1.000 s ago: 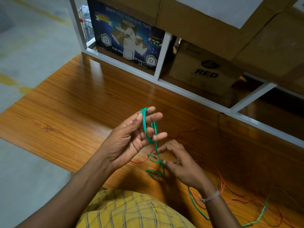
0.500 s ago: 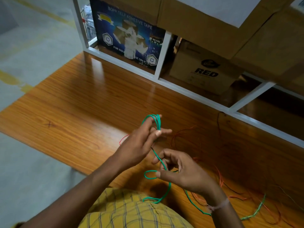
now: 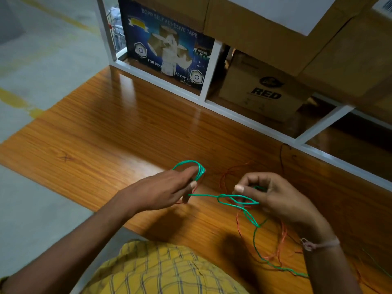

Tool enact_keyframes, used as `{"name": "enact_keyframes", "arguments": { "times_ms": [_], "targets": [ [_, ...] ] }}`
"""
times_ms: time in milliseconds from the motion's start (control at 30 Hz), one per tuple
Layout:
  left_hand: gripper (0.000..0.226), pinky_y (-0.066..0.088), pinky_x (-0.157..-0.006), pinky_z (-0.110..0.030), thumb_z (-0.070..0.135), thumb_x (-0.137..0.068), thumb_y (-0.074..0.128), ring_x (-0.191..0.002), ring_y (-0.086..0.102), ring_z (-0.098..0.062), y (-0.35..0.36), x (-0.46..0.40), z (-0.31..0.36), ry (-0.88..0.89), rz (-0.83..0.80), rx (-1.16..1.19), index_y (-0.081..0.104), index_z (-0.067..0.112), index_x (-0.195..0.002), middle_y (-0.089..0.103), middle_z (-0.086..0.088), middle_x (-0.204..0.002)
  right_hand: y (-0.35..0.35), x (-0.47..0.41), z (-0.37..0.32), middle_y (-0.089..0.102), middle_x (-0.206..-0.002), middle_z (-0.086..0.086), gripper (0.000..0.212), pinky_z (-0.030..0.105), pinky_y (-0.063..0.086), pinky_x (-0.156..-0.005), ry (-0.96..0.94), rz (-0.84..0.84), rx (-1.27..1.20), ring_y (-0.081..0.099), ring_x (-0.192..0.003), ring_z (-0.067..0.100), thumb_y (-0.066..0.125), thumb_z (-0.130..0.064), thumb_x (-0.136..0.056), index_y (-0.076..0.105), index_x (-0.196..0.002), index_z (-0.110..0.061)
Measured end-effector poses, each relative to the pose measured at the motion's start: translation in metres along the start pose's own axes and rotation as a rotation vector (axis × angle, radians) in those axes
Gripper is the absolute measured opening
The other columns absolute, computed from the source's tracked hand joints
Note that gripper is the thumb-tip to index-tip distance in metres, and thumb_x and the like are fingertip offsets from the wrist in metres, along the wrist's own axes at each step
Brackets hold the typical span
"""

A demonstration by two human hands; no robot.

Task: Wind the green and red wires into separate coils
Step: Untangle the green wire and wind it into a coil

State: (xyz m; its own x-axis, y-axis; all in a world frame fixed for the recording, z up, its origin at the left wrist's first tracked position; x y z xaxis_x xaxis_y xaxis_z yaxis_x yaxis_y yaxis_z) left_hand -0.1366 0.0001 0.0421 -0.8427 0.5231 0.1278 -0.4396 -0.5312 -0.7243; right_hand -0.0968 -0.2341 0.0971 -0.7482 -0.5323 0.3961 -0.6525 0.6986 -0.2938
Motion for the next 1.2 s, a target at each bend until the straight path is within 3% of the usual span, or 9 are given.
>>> {"name": "enact_keyframes", "arguments": {
  "times_ms": [100, 167, 267, 333, 433, 533, 700, 900, 1200],
  "targets": [
    [0.027, 0.041, -0.071, -0.017, 0.040, -0.116, 0.034, -0.068, 0.054, -0.002, 0.007, 0.012, 0.005, -0.028, -0.161, 0.206, 0.046, 0.016, -0.123, 0.074, 0.006, -0.090, -0.008, -0.006, -0.001, 0.074, -0.086, 0.020, 0.034, 0.037, 0.049, -0.075, -0.038, 0.084, -0.070, 0.064, -0.080, 0.024, 0.077, -0.030, -0.088, 0.074, -0.095, 0.003],
    [0.034, 0.044, -0.070, -0.023, 0.043, -0.115, 0.034, -0.067, 0.052, -0.006, 0.012, 0.019, 0.009, -0.034, -0.229, 0.309, 0.048, 0.017, -0.132, 0.073, 0.001, -0.087, -0.009, -0.012, 0.001, 0.071, -0.077, 0.008, 0.027, 0.021, 0.047, -0.065, -0.044, 0.091, -0.125, 0.061, -0.069, 0.010, 0.073, -0.022, -0.088, 0.075, -0.098, 0.003],
    [0.033, 0.043, -0.069, -0.026, 0.041, -0.116, 0.034, -0.066, 0.046, -0.011, 0.017, 0.026, 0.014, -0.026, -0.299, 0.496, 0.051, 0.027, -0.140, 0.068, -0.002, -0.079, -0.015, -0.026, 0.010, 0.066, -0.077, 0.004, 0.016, 0.017, 0.034, -0.053, -0.041, 0.184, -0.159, 0.045, -0.060, 0.010, 0.067, -0.013, -0.098, 0.077, -0.107, -0.004],
    [0.033, 0.041, -0.067, -0.024, 0.035, -0.116, 0.036, -0.065, 0.042, -0.013, 0.019, 0.029, 0.017, -0.023, -0.338, 0.613, 0.051, 0.027, -0.145, 0.062, -0.006, -0.076, -0.019, -0.036, 0.014, 0.066, -0.080, 0.009, 0.019, 0.016, 0.041, -0.051, -0.044, 0.243, -0.269, 0.051, -0.061, 0.012, 0.059, -0.006, -0.103, 0.073, -0.115, -0.001],
    [0.034, 0.039, -0.067, -0.024, 0.027, -0.117, 0.036, -0.068, 0.043, -0.018, 0.021, 0.033, 0.016, -0.047, -0.348, 0.751, 0.051, 0.022, -0.147, 0.053, -0.014, -0.074, -0.020, -0.050, 0.016, 0.068, -0.096, 0.021, 0.024, 0.024, 0.064, -0.068, -0.053, 0.280, -0.439, 0.078, -0.084, 0.027, 0.049, 0.004, -0.106, 0.063, -0.125, 0.006],
    [0.035, 0.048, -0.075, -0.022, 0.023, -0.117, 0.036, -0.073, 0.043, -0.026, 0.016, 0.037, 0.017, -0.056, -0.333, 0.842, 0.053, 0.019, -0.147, 0.045, -0.016, -0.072, -0.019, -0.063, 0.023, 0.069, -0.108, 0.026, 0.026, 0.033, 0.067, -0.083, -0.089, 0.320, -0.501, 0.080, -0.101, 0.031, 0.046, 0.006, -0.107, 0.058, -0.130, 0.009],
    [0.036, 0.051, -0.077, -0.021, 0.017, -0.117, 0.036, -0.067, 0.036, -0.031, 0.006, 0.044, 0.026, -0.011, -0.400, 0.921, 0.053, 0.012, -0.147, 0.039, -0.016, -0.067, -0.020, -0.083, 0.046, 0.073, -0.110, 0.020, 0.024, 0.036, 0.063, -0.094, -0.110, 0.475, -0.505, 0.077, -0.109, 0.030, 0.044, 0.005, -0.109, 0.062, -0.124, 0.003],
    [0.038, 0.050, -0.077, -0.032, 0.014, -0.115, 0.034, -0.059, 0.030, -0.025, -0.008, 0.050, 0.037, 0.083, -0.525, 1.018, 0.052, 0.003, -0.147, 0.036, -0.016, -0.064, -0.033, -0.103, 0.073, 0.062, -0.120, 0.021, 0.021, 0.021, 0.062, -0.088, -0.152, 0.646, -0.382, 0.075, -0.112, 0.022, 0.041, 0.001, -0.111, 0.059, -0.121, 0.000],
    [0.037, 0.045, -0.071, -0.031, 0.011, -0.112, 0.034, -0.055, 0.032, -0.016, -0.017, 0.059, 0.042, 0.163, -0.601, 1.151, 0.053, -0.001, -0.142, 0.035, -0.008, -0.063, -0.032, -0.114, 0.098, 0.068, -0.128, 0.020, 0.022, 0.019, 0.058, -0.093, -0.141, 0.627, -0.217, 0.072, -0.118, 0.020, 0.040, -0.004, -0.112, 0.062, -0.117, -0.004]
  ]
}}
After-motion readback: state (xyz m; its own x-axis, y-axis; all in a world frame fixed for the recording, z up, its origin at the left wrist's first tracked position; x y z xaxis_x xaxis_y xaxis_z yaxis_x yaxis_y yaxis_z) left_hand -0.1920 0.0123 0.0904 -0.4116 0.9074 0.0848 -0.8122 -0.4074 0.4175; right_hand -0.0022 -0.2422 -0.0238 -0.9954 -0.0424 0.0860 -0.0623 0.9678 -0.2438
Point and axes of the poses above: each hand's wrist, its own x-axis away from the middle knuckle, its own y-axis out of the palm, z = x × y, the point moved 5 cm from there along -x, towards the middle knuckle
